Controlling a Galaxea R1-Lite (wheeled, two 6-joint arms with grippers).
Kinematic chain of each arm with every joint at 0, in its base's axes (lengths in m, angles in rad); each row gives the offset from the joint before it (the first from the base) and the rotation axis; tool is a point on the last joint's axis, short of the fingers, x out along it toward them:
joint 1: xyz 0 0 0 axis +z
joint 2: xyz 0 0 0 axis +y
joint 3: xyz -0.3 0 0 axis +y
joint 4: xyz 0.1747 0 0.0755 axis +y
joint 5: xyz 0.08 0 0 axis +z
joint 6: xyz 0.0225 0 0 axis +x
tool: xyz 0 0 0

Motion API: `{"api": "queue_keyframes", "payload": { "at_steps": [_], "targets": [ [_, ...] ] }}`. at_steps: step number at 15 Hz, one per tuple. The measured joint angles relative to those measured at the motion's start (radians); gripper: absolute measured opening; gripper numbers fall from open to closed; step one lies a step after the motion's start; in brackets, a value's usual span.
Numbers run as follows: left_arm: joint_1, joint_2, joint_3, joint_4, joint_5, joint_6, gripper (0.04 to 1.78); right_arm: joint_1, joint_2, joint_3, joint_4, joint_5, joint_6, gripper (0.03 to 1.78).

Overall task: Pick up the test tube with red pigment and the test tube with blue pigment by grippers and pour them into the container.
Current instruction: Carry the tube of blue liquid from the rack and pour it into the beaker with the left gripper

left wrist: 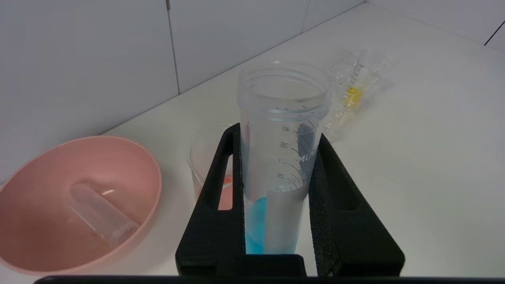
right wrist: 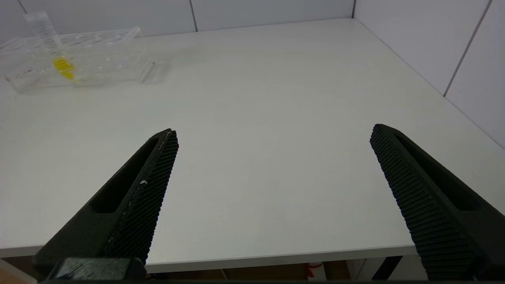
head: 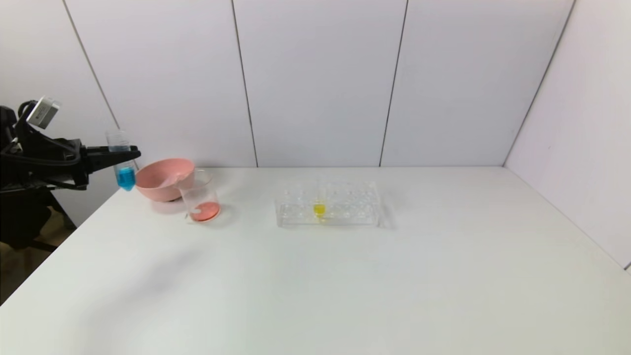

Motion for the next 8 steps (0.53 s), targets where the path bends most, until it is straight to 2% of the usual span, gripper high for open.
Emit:
{"api": "queue_keyframes", "payload": {
  "at_steps": [6,8],
  "targets": [
    [-0.124,0.148,-0.399,0.389,0.185,0.034,0.47,0.000,0.000,0.000,0.000,0.000,0.000,1.77],
    [-0.153,0.190,-0.557,0.594,0.265,0.113,0.47,0.000,0.000,0.000,0.000,0.000,0.000,1.77]
  ]
}}
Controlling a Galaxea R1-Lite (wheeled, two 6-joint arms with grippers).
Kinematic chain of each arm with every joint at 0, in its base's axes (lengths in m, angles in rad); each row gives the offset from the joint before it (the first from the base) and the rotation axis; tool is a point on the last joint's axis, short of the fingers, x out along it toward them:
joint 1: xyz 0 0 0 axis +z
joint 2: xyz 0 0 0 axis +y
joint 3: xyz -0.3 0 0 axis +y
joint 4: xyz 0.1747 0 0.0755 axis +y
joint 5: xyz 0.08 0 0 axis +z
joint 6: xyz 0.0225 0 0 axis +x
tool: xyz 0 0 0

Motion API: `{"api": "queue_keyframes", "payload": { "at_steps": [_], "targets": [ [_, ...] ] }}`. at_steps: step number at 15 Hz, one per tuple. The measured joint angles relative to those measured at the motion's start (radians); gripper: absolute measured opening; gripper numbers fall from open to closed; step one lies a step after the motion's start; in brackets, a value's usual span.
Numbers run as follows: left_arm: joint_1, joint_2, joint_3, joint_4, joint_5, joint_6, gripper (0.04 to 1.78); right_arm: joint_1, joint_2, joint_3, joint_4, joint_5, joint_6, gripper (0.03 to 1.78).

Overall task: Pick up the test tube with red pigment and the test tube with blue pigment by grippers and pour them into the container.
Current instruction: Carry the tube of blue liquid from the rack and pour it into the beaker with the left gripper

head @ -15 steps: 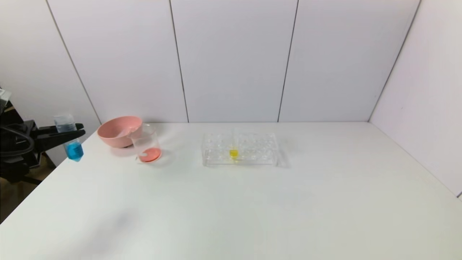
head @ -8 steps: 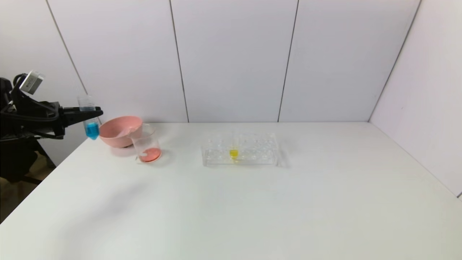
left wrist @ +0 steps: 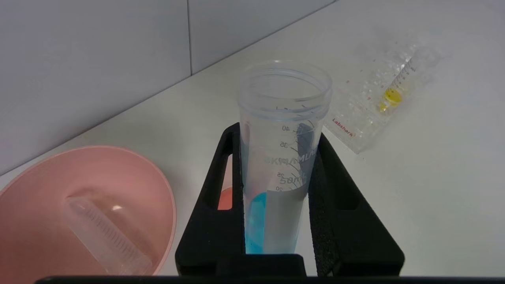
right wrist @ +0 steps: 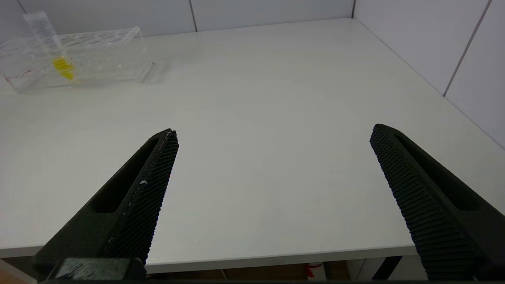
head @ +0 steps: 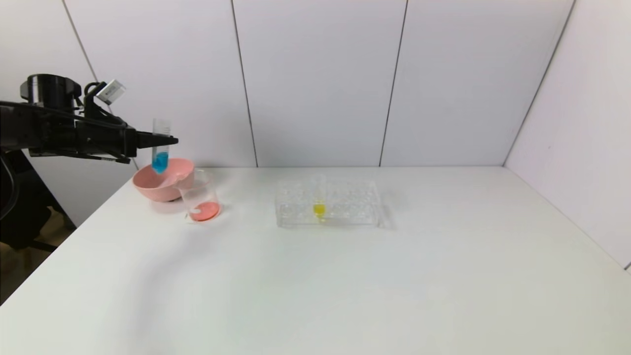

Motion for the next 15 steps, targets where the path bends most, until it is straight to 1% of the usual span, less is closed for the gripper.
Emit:
{"api": "queue_keyframes", "payload": {
  "at_steps": [2,3,4,6,8,9,10,15],
  "targets": [
    [-0.027,0.039,-0.141,0.232,0.116,0.101,0.47,0.000,0.000,0.000,0.000,0.000,0.000,1.77],
    [-0.044,0.056,-0.181,0.334,0.201,0.164,0.47,0.000,0.000,0.000,0.000,0.000,0.000,1.77],
    [-0.058,0.069,-0.200,0.397,0.275,0.223,0.47,0.000,0.000,0.000,0.000,0.000,0.000,1.77],
    [-0.070,0.082,-0.214,0.478,0.364,0.346,0.47,0.000,0.000,0.000,0.000,0.000,0.000,1.77],
    [-0.076,0.081,-0.218,0.537,0.450,0.458,0.47,0.000,0.000,0.000,0.000,0.000,0.000,1.77],
    [-0.079,0.079,-0.219,0.543,0.489,0.506,0.47,0.000,0.000,0.000,0.000,0.000,0.000,1.77],
    [-0.081,0.075,-0.219,0.544,0.510,0.534,0.47,0.000,0.000,0.000,0.000,0.000,0.000,1.77],
    [-0.101,0.059,-0.220,0.544,0.559,0.575,0.47,0.000,0.000,0.000,0.000,0.000,0.000,1.77]
  ]
}}
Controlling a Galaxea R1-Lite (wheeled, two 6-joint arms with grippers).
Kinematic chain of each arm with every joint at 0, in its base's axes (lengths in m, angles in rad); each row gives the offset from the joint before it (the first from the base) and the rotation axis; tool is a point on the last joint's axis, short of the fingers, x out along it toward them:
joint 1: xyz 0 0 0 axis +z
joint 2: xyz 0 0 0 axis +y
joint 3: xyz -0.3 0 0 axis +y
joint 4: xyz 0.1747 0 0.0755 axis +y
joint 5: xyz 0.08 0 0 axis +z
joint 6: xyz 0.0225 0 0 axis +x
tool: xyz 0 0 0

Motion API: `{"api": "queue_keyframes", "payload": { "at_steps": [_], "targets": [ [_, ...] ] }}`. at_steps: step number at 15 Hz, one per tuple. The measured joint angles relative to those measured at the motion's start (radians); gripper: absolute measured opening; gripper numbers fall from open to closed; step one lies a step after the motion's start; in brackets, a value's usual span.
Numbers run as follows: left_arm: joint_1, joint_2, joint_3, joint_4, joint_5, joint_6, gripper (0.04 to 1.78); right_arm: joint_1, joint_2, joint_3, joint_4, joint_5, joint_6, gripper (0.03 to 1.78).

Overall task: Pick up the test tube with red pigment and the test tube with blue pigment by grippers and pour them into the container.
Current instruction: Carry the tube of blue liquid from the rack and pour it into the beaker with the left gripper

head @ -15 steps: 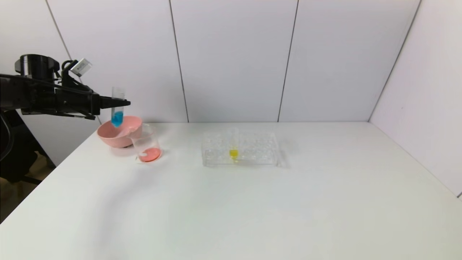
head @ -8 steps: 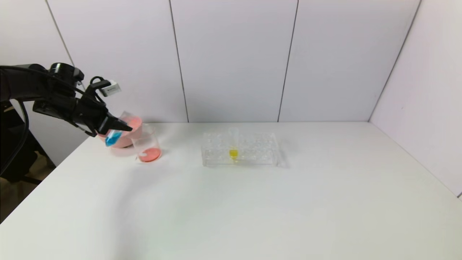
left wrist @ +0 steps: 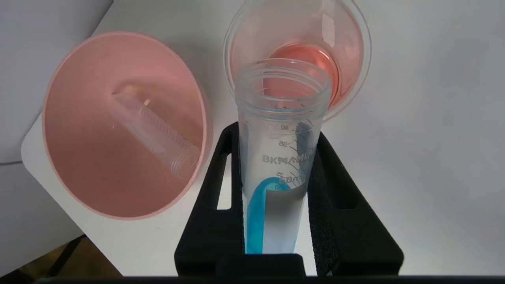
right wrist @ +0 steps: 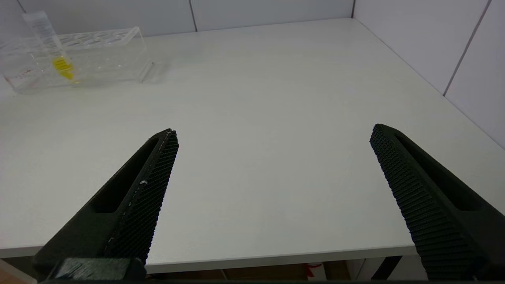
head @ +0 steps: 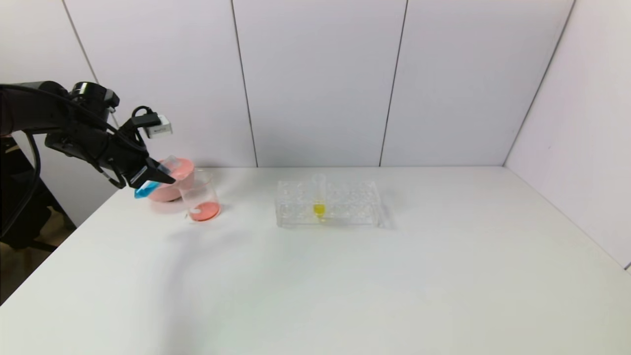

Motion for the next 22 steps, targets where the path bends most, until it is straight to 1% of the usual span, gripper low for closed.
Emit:
{"api": "queue_keyframes", "payload": {
  "at_steps": [5,9,15,22],
  "targets": [
    [-0.034,-0.012,-0.006,-0.009,0.089,0.052,0.47,0.000,0.000,0.000,0.000,0.000,0.000,1.77],
    [-0.064,-0.014,-0.012,-0.066,0.179,0.077,0.47,0.000,0.000,0.000,0.000,0.000,0.000,1.77],
    [-0.105,-0.010,-0.012,-0.081,0.330,0.145,0.47,0.000,0.000,0.000,0.000,0.000,0.000,1.77],
    [-0.133,-0.006,-0.012,-0.082,0.430,0.180,0.47,0.000,0.000,0.000,0.000,0.000,0.000,1.77]
  ]
}}
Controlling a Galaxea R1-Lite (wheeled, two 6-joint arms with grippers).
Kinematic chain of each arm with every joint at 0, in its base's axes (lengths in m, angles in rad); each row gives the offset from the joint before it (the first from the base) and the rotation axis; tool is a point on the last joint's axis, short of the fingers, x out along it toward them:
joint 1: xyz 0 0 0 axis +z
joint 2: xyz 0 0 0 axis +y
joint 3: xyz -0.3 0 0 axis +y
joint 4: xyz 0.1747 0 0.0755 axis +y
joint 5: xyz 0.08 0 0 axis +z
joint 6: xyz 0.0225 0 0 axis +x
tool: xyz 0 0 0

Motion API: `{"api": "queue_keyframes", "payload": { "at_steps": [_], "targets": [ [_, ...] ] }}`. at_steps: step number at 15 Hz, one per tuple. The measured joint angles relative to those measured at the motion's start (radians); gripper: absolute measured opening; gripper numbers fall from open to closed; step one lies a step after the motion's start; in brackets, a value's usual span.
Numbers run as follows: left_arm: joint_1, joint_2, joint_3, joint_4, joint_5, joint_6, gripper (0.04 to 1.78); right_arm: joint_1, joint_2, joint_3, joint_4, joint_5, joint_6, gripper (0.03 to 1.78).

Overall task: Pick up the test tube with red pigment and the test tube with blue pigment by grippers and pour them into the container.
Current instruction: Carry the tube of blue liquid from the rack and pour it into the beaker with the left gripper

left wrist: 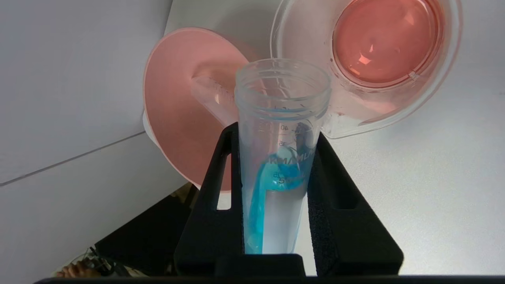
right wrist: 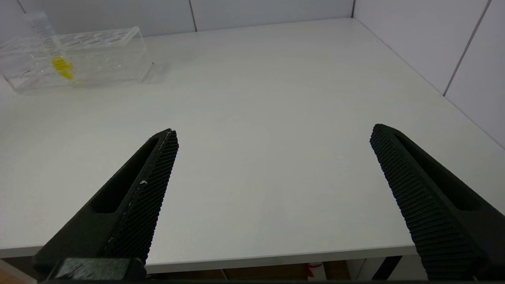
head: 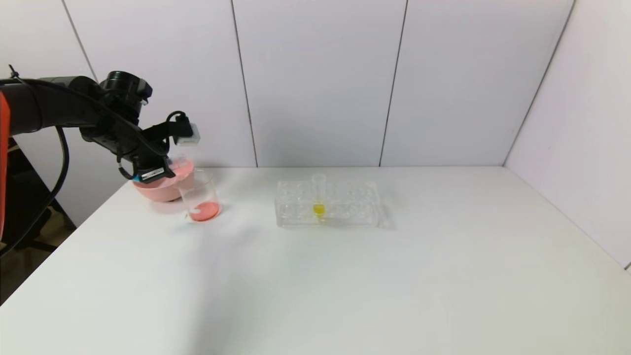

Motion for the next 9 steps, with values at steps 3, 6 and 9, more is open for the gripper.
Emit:
{"api": "queue_keyframes", "payload": {
  "at_steps": [3,6,9],
  "targets": [
    [-0.016,0.004,0.000,0.005,0.048,0.015,0.47,0.000,0.000,0.000,0.000,0.000,0.000,1.77],
    [-0.031,0.008,0.000,0.009,0.090,0.021,0.47,0.000,0.000,0.000,0.000,0.000,0.000,1.77],
    [-0.044,0.011,0.000,0.013,0.118,0.024,0.47,0.000,0.000,0.000,0.000,0.000,0.000,1.77]
  ]
}}
